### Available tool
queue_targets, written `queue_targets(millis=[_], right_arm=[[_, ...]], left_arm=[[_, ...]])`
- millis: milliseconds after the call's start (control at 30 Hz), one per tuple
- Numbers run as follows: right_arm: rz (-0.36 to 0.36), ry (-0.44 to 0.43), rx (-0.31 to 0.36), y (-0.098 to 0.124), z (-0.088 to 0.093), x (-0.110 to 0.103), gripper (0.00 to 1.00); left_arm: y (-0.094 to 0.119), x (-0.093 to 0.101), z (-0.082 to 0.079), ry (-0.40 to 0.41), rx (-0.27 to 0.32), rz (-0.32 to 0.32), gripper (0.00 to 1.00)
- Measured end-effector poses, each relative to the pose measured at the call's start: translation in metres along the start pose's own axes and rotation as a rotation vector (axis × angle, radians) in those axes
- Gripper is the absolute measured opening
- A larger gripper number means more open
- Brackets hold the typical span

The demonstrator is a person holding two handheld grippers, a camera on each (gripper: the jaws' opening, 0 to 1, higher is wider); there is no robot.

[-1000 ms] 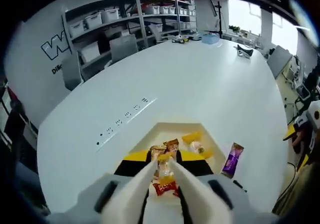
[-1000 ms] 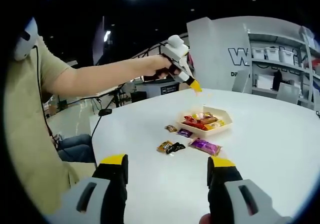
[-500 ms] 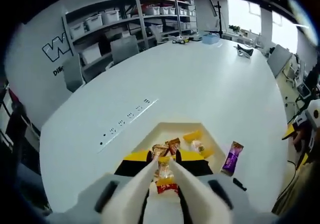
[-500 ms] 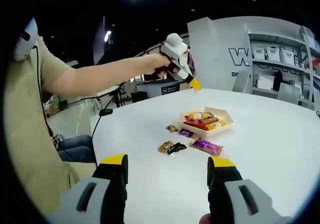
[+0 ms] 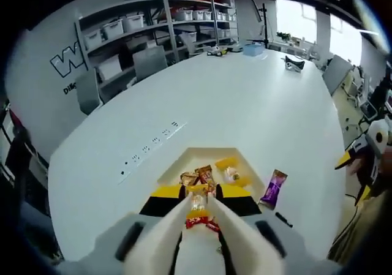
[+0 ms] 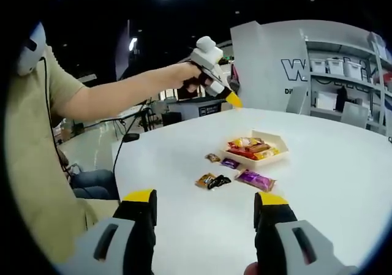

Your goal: Place the target food into the container with the food tongs after gripping and lifting it, then release it inside without dropping or visibly crushing the food.

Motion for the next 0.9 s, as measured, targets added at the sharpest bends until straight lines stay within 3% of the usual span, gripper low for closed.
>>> queue_targets(millis=[267, 667, 900], right_arm=[[-0.008, 0.002, 0.002, -0.003, -0.001, -0.002, 0.62], [-0.01, 0.006, 0.002, -0.004, -0.003, -0.004, 0.62], [-0.011, 0.01, 0.001, -0.004, -0.004, -0.004, 0.62]], left_arm=[[0.013, 0.012, 0.001, -0.024, 0.012, 0.017, 0.19], [0.033, 0.051, 0.011, -0.049, 0.019, 0.088, 0.2], [0.038, 0.062, 0.014, -0.049, 0.016, 0.103, 0.2]])
Point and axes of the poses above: the point that each gripper's makers call its tool centre point, and the gripper's own axes: y roughly backward along the fingers, x roughly to its right, z roughly out of its underside, the point moved 5 cm from there along y, roughly backward along the fingers, and after that the axes turned 5 degrees about -z, right-handed, at the moved point
